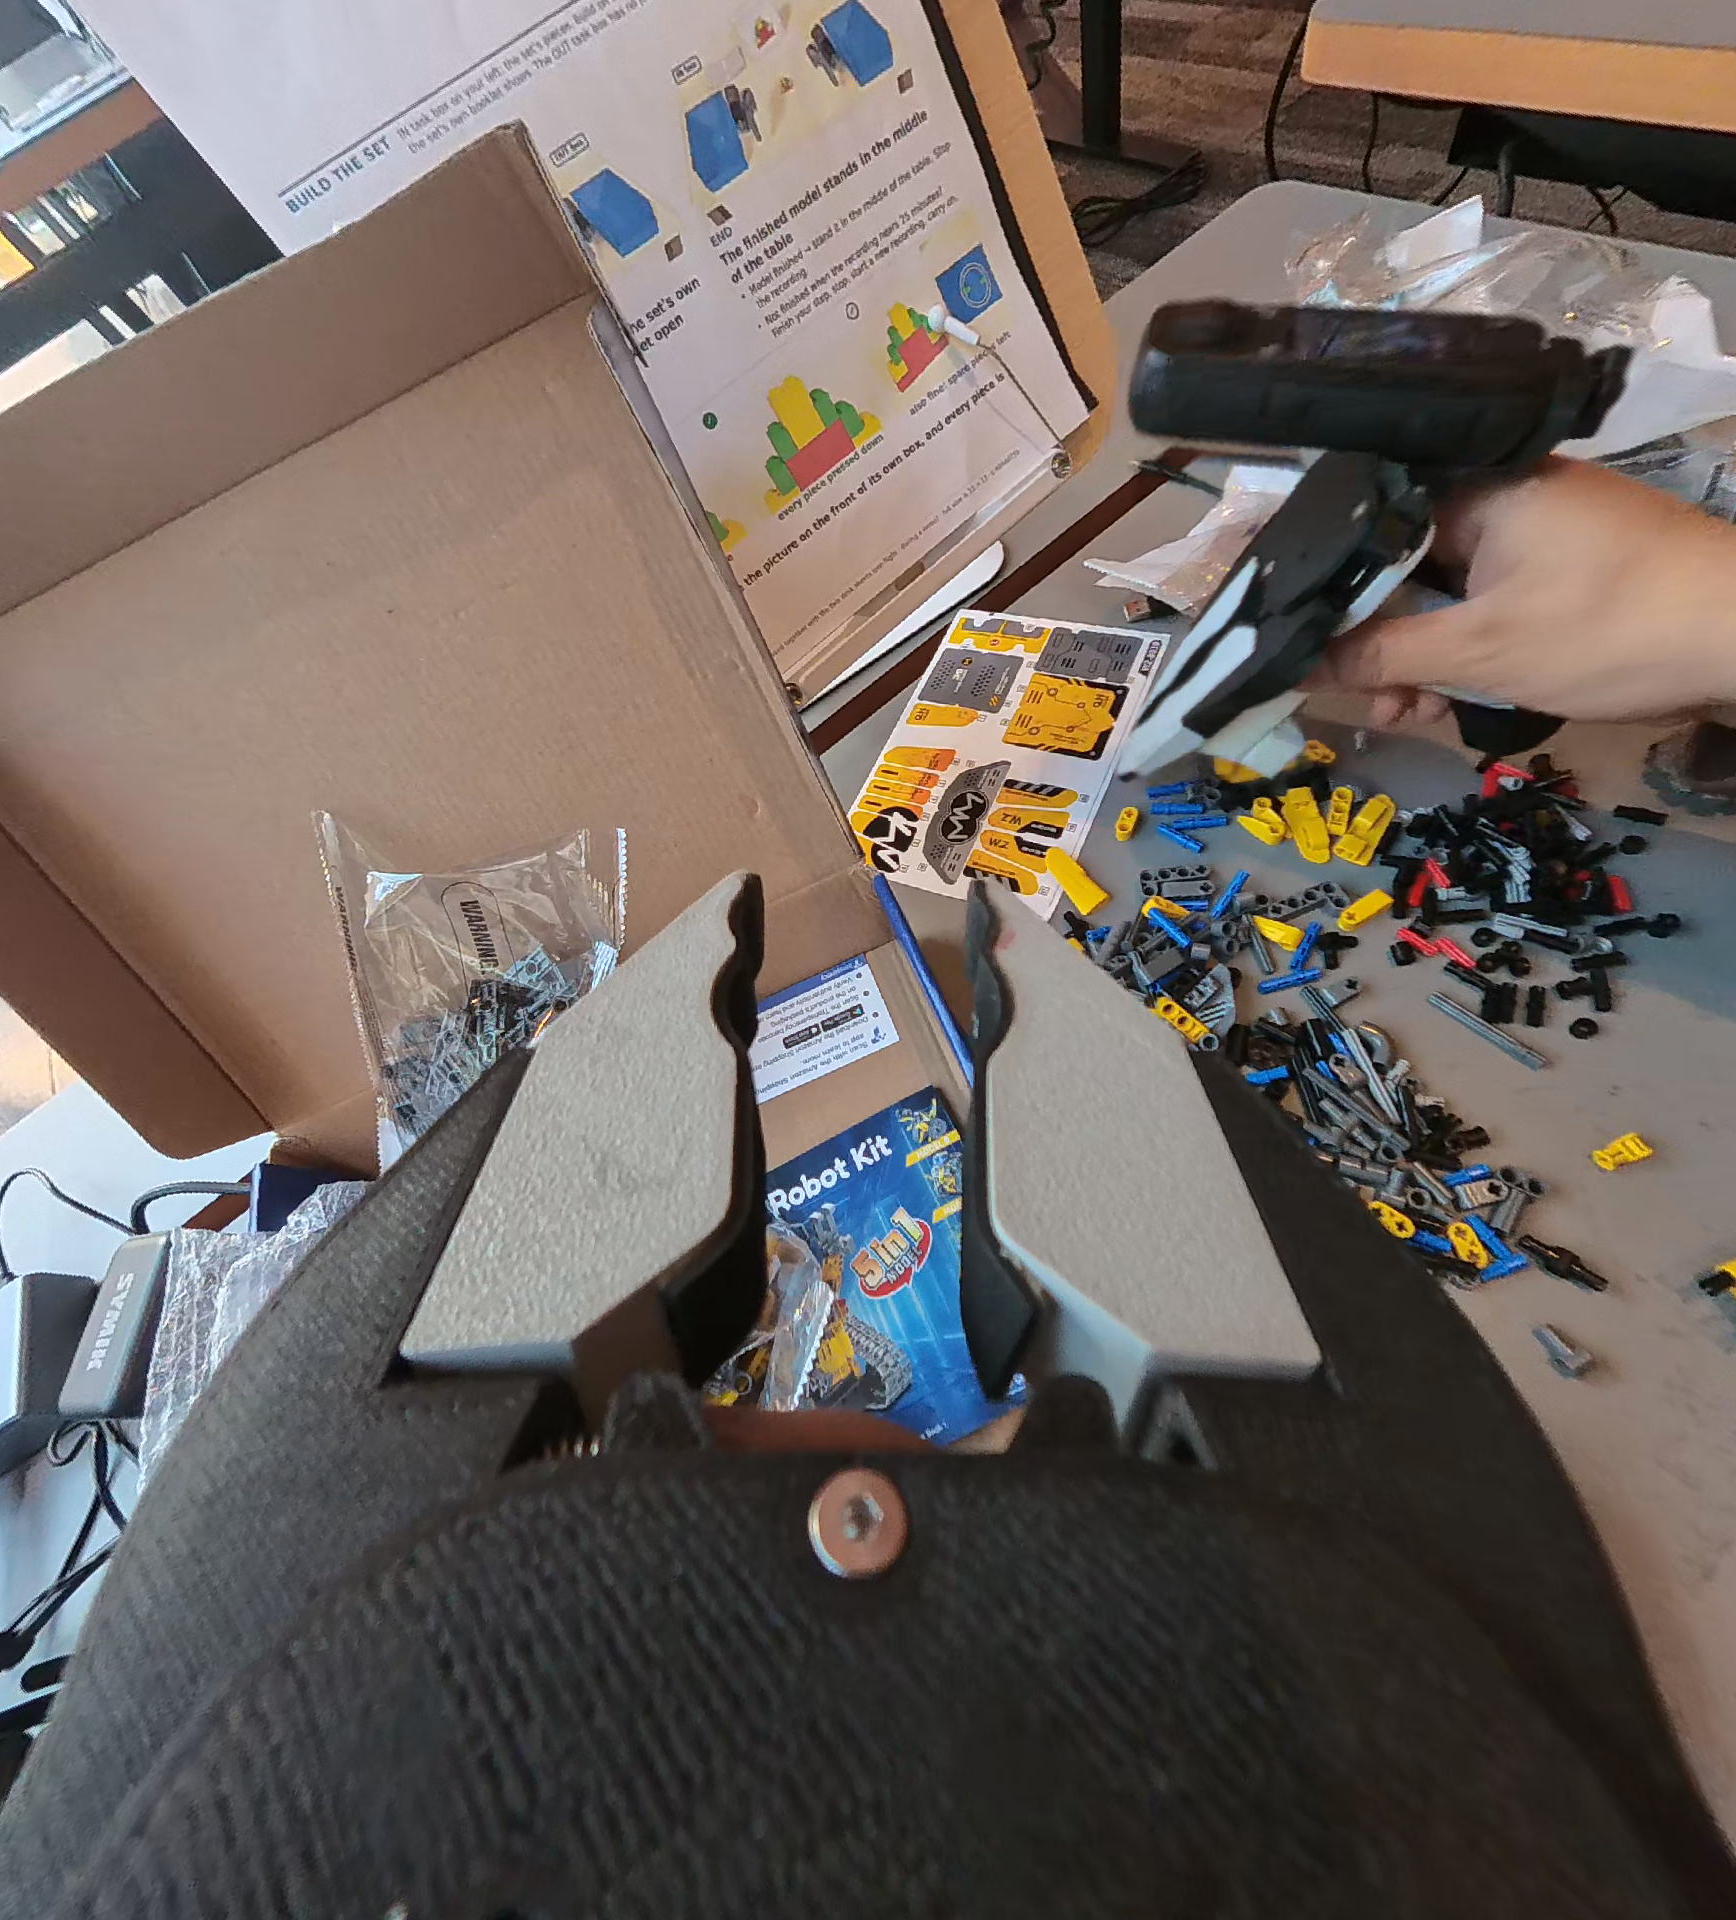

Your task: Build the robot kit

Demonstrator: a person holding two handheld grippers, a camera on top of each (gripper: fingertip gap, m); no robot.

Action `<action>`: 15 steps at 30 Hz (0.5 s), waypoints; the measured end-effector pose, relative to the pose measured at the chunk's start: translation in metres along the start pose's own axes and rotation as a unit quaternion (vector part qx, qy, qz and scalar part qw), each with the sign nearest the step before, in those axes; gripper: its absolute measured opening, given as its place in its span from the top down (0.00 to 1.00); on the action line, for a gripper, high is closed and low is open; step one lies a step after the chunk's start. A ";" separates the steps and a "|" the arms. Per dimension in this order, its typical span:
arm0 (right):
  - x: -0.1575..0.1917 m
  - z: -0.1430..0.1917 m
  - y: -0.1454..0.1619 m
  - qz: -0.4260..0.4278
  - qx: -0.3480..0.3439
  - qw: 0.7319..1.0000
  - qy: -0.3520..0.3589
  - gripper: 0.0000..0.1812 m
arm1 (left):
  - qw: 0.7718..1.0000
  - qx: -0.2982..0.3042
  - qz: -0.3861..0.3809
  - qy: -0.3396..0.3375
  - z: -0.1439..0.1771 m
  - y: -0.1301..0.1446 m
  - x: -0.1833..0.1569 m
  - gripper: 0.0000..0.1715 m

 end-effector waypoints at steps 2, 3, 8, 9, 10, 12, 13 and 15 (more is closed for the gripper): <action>-0.017 0.016 -0.014 -0.029 -0.051 0.998 0.032 1.00 | 1.000 -0.004 0.003 0.000 0.001 -0.001 0.001 0.79; -0.027 0.023 -0.019 -0.045 -0.071 0.995 0.048 1.00 | 1.000 -0.005 0.003 0.000 0.001 -0.001 0.001 0.79; -0.045 0.012 -0.013 -0.074 -0.043 0.995 0.055 1.00 | 1.000 0.000 0.000 0.001 -0.001 0.000 -0.001 0.79; -0.037 0.009 -0.014 -0.066 -0.044 0.996 0.037 1.00 | 1.000 0.001 -0.001 0.000 -0.001 0.000 -0.001 0.79; -0.025 0.005 -0.017 -0.052 -0.050 0.997 0.013 1.00 | 1.000 0.000 -0.001 0.001 -0.001 0.000 -0.001 0.79; -0.002 -0.004 -0.021 -0.017 -0.048 0.999 -0.014 1.00 | 1.000 -0.001 0.001 0.000 -0.001 -0.001 0.000 0.79; 0.005 -0.011 -0.020 -0.006 -0.037 0.999 -0.007 0.99 | 1.000 0.000 0.001 0.000 -0.002 0.000 0.000 0.79; 0.018 -0.025 -0.020 0.003 -0.019 1.000 -0.011 0.99 | 1.000 0.003 0.000 -0.001 -0.003 0.001 0.000 0.79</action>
Point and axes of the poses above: each gripper's, where its closed fingertips meet, z back along the fingers, y out of its underside, x = y × z across the jaws, the point moved 4 cm from there along z, back along the fingers, and after that the axes turned 2 degrees about z, right-handed, at the moved point
